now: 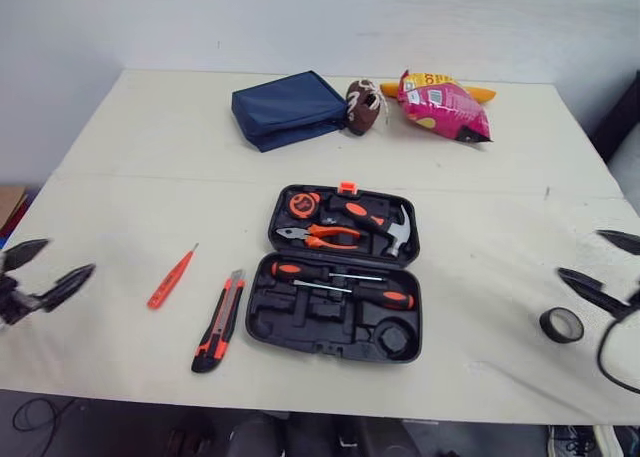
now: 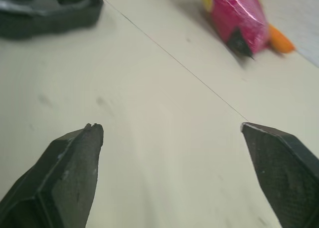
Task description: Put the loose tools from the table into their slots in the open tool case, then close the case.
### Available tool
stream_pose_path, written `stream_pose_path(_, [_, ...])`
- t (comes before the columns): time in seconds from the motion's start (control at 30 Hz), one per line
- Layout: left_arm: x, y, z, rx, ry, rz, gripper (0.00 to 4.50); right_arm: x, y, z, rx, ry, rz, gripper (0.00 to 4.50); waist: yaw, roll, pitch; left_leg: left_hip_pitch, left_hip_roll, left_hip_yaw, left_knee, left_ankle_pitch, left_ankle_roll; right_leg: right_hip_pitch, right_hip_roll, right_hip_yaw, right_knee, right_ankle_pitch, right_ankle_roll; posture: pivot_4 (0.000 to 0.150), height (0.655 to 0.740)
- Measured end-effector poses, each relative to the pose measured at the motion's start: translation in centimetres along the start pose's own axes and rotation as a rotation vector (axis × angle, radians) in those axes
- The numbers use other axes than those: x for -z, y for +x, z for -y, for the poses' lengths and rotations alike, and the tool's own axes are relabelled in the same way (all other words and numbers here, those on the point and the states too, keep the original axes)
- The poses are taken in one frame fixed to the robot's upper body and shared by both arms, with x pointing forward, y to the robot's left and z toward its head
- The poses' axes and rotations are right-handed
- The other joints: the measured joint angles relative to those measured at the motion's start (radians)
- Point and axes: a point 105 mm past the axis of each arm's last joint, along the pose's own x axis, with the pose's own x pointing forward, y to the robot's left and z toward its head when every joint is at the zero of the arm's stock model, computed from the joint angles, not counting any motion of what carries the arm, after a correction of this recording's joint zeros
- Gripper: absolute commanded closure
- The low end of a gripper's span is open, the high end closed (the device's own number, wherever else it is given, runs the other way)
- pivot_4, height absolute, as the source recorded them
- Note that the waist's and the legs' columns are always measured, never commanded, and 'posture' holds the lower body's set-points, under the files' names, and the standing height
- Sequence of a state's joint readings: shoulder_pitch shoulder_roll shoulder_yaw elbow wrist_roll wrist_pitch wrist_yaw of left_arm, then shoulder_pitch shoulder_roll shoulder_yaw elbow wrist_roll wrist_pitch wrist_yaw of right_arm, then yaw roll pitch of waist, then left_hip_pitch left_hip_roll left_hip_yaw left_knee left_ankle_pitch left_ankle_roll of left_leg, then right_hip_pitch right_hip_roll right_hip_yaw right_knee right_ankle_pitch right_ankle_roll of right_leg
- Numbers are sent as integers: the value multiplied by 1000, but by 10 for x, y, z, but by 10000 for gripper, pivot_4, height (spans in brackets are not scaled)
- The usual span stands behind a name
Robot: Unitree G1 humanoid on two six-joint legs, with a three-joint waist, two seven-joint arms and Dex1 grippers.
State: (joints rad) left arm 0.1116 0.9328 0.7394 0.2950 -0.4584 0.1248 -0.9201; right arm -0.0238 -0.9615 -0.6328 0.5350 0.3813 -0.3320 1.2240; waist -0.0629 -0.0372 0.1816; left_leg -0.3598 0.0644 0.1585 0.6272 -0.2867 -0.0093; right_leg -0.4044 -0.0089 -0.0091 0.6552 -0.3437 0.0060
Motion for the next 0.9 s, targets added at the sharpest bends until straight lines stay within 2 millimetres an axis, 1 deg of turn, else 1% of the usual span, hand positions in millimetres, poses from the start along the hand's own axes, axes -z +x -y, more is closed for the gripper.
stream_pose_path(0.03, [2, -4, -6, -23, 8, -14, 0, 2, -7, 5, 24, -14, -14, 1348, -2, 0, 0, 0, 0, 0, 0, 0, 0, 0, 0, 0, 0, 0, 0, 1500, 7400])
stream_pose_path(0.07, [9, -11, -16, -57, 25, -48, 0, 8, -18, 11, 54, -34, -46, 1348, -5, 0, 0, 1, 0, 0, 0, 0, 0, 0, 0, 0, 0, 0, 0, 1500, 7400])
stream_pose_path(0.13, [23, -31, -35, -145, 20, -107, 0, 24, -40, 20, 124, -29, -132, 1348, -12, 0, 0, 1, 0, 1, -2, 0, 0, -1, 0, 0, 0, 0, -1, 1500, 7400])
stream_pose_path(0.2, [36, -48, -47, -213, -1, -144, 0, 37, -56, 23, 185, -2, -188, 1348, -21, 0, 0, 2, 0, 1, -3, 0, -1, -1, -1, 0, 0, -1, -1, 1500, 7400])
stream_pose_path(0.3, [43, -57, -51, -237, 1, -162, 0, 48, -66, 21, 215, 17, -221, 1348, -26, 0, 0, 2, 0, 1, -4, 0, -2, -1, -1, 0, 1, -1, -1, 1500, 7400])
stream_pose_path(0.37, [46, -61, -51, -244, 2, -169, 0, 48, -65, 20, 211, 13, -216, 1348, -28, 0, 0, 3, 0, 2, -5, 1, -2, -1, -1, 1, 2, 0, -1, 1500, 7400])
stream_pose_path(0.43, [45, -60, -51, -241, 7, -162, 0, 44, -56, 20, 199, 6, -182, 1348, -30, -1, 0, 4, 0, 2, -5, 1, -3, -1, 0, 1, 2, 0, -1, 1500, 7400])
stream_pose_path(0.47, [44, -59, -49, -235, 9, -154, 0, 41, -48, 19, 180, 5, -156, 1348, -31, -1, 0, 4, 0, 2, -5, 0, -6, 0, 0, 1, 2, 0, -1, 1500, 7400])
stream_pose_path(0.53, [41, -54, -45, -213, 20, -137, 0, 37, -33, 14, 150, 10, -100, 1348, -31, -1, 0, 4, 0, 2, -5, -1, -8, 0, 0, 1, 3, 0, -1, 1500, 7400])
stream_pose_path(0.6, [36, -50, -40, -177, 31, -125, 0, 32, -19, 5, 83, 23, -56, 1348, -27, 0, 0, 4, 0, 2, -6, 0, -7, -1, 0, 1, 3, 0, -1, 1500, 7400])
stream_pose_path(0.63, [33, -48, -35, -151, 33, -115, 0, 27, -11, -1, 35, 30, -23, 1348, -26, 0, 0, 4, 0, 2, -6, 1, -5, -1, 0, 1, 4, 0, -1, 1500, 7400])
stream_pose_path(0.7, [22, -40, -24, -89, 37, -83, 0, 9, 8, -12, -55, 46, 69, 1348, -25, 0, 0, 4, 0, 2, -7, 2, -4, -1, 0, 1, 4, 0, -1, 1500, 7400])
stream_pose_path(0.8, [9, -32, -12, -43, 28, -50, 0, -15, 24, -23, -148, 40, 162, 1348, -21, 0, 1, 4, 0, 1, -7, 2, -4, -1, 0, 1, 4, 0, -1, 1500, 7400])
stream_pose_path(0.83, [6, -30, -5, -26, 14, -41, 0, -24, 29, -28, -178, 44, 204, 1348, -20, 1, 1, 4, 0, 1, -7, 2, -4, -1, 0, 1, 4, 0, -1, 1500, 7400])
stream_pose_path(0.9, [5, -26, 10, 3, -38, -49, 0, -38, 39, -39, -224, 52, 275, 1348, -21, 0, 1, 3, 0, 1, -7, 2, -4, -1, 0, 1, 4, 0, 0, 1500, 7400])
